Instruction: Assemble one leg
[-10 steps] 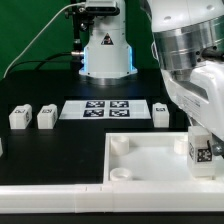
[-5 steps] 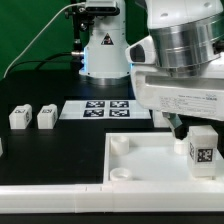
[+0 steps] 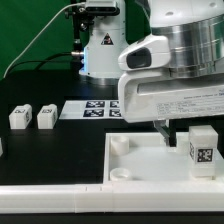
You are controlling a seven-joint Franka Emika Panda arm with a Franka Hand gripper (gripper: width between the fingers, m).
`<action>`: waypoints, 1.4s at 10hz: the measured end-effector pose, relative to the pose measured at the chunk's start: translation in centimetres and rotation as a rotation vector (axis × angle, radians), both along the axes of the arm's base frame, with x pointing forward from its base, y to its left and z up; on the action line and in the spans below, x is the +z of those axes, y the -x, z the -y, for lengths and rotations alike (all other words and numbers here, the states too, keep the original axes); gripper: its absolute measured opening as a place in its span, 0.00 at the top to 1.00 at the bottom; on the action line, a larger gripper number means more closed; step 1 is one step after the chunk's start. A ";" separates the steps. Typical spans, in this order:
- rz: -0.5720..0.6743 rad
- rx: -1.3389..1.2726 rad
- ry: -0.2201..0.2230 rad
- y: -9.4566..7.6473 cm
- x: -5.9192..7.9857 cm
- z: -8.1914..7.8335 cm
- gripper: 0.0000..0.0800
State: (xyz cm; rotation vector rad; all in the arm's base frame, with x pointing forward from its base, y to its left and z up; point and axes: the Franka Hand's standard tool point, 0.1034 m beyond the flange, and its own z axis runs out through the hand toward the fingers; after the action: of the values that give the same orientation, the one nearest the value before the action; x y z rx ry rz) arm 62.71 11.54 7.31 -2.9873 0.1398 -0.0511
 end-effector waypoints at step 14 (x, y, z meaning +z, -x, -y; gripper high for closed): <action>-0.015 -0.272 -0.042 -0.2 0.0 0.4 0.63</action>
Offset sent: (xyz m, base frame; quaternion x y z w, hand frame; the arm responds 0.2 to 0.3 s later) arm 0.0000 0.0000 0.0000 0.0000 0.0000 0.0000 1.0000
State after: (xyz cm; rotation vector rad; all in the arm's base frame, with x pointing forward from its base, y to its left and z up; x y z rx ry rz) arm 62.95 11.11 7.27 -2.9053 0.5410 -0.0549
